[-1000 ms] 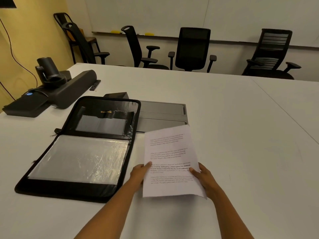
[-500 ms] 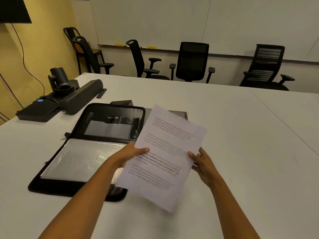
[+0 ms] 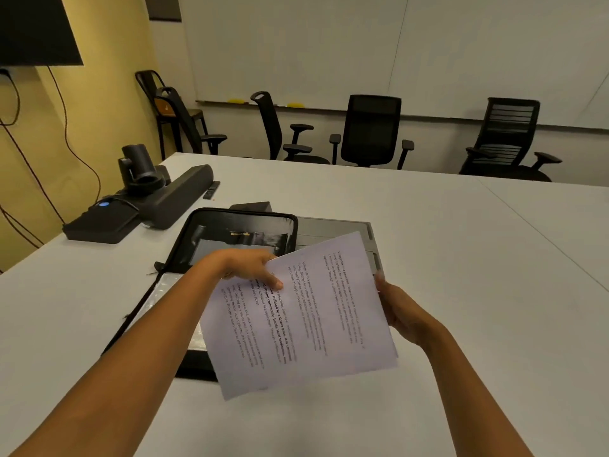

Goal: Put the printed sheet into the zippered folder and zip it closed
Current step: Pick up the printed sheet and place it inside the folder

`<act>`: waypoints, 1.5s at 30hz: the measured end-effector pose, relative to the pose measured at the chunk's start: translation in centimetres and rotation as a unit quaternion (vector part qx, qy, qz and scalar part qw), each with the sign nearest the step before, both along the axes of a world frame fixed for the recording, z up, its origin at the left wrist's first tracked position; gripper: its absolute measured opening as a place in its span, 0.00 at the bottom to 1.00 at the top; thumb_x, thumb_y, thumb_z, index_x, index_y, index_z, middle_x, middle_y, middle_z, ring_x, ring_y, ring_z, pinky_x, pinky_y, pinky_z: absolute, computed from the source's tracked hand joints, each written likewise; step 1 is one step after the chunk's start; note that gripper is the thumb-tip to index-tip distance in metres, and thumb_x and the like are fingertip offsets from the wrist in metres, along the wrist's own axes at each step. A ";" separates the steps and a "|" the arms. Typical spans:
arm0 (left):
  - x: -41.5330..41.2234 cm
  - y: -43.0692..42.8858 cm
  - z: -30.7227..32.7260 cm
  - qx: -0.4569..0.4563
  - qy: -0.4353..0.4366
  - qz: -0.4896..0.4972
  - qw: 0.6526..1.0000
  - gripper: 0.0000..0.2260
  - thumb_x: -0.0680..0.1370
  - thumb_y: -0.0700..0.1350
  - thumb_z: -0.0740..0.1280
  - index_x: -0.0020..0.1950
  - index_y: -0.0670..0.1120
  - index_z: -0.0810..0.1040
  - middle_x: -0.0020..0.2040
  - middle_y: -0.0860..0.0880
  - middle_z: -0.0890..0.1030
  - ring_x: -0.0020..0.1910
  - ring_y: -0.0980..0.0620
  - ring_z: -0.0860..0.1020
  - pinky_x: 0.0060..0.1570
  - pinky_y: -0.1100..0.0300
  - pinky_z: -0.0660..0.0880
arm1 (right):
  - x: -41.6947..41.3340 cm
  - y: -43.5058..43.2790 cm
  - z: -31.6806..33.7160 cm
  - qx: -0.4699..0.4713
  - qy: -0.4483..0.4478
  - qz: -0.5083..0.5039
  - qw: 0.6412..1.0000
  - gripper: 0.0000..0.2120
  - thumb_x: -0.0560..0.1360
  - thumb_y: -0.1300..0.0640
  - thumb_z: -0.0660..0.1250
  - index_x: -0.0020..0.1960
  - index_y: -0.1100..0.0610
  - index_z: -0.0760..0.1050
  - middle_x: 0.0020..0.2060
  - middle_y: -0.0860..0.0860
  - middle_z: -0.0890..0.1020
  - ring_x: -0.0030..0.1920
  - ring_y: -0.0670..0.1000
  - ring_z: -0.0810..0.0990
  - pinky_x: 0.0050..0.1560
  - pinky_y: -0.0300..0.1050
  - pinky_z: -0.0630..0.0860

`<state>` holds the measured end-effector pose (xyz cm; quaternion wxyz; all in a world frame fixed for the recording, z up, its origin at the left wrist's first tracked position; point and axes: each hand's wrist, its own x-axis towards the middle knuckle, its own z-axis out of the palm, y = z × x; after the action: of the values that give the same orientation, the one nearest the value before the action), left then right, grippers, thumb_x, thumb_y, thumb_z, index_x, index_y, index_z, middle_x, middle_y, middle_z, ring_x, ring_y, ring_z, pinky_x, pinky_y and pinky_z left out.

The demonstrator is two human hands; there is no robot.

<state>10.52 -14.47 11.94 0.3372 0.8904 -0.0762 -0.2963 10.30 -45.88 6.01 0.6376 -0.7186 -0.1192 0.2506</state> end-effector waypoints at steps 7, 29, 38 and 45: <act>-1.1 3.0 0.8 -0.032 0.001 0.002 0.999 0.09 0.75 0.48 0.69 0.54 0.54 0.75 0.48 0.48 0.85 0.45 0.49 0.85 0.47 0.53 0.82 | -0.4 3.4 -0.2 -0.028 -0.006 0.023 0.999 0.19 0.71 0.51 0.70 0.59 0.58 0.74 0.50 0.57 0.84 0.46 0.58 0.84 0.45 0.51 0.82; 0.7 6.2 -10.1 -0.389 -0.074 0.573 0.718 0.12 0.82 0.46 0.57 0.54 0.43 0.77 0.44 0.45 0.82 0.39 0.48 0.81 0.39 0.58 0.79 | 2.6 4.9 -4.6 0.128 0.036 -0.273 0.953 0.17 0.71 0.57 0.71 0.59 0.54 0.73 0.48 0.47 0.84 0.46 0.47 0.84 0.41 0.38 0.80; -1.4 -2.0 -18.8 -0.025 -0.168 0.413 0.895 0.08 0.78 0.42 0.65 0.56 0.44 0.77 0.55 0.45 0.80 0.52 0.45 0.79 0.47 0.60 0.73 | 5.2 4.3 -7.0 0.193 0.079 -0.376 0.903 0.25 0.74 0.64 0.67 0.70 0.60 0.65 0.63 0.58 0.75 0.59 0.59 0.77 0.65 0.59 0.71; -2.7 -5.2 -22.3 0.127 -0.169 0.330 0.920 0.24 0.80 0.50 0.61 0.73 0.41 0.64 0.75 0.44 0.64 0.74 0.48 0.62 0.72 0.57 0.62 | 6.2 3.6 -8.3 0.176 0.101 -0.397 0.895 0.26 0.74 0.63 0.67 0.71 0.60 0.64 0.65 0.60 0.74 0.62 0.61 0.75 0.65 0.60 0.71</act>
<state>7.86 -19.63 -10.31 0.2819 0.9371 0.2047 -0.0209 16.52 -42.28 -2.27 0.8086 -0.5532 0.1989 0.0230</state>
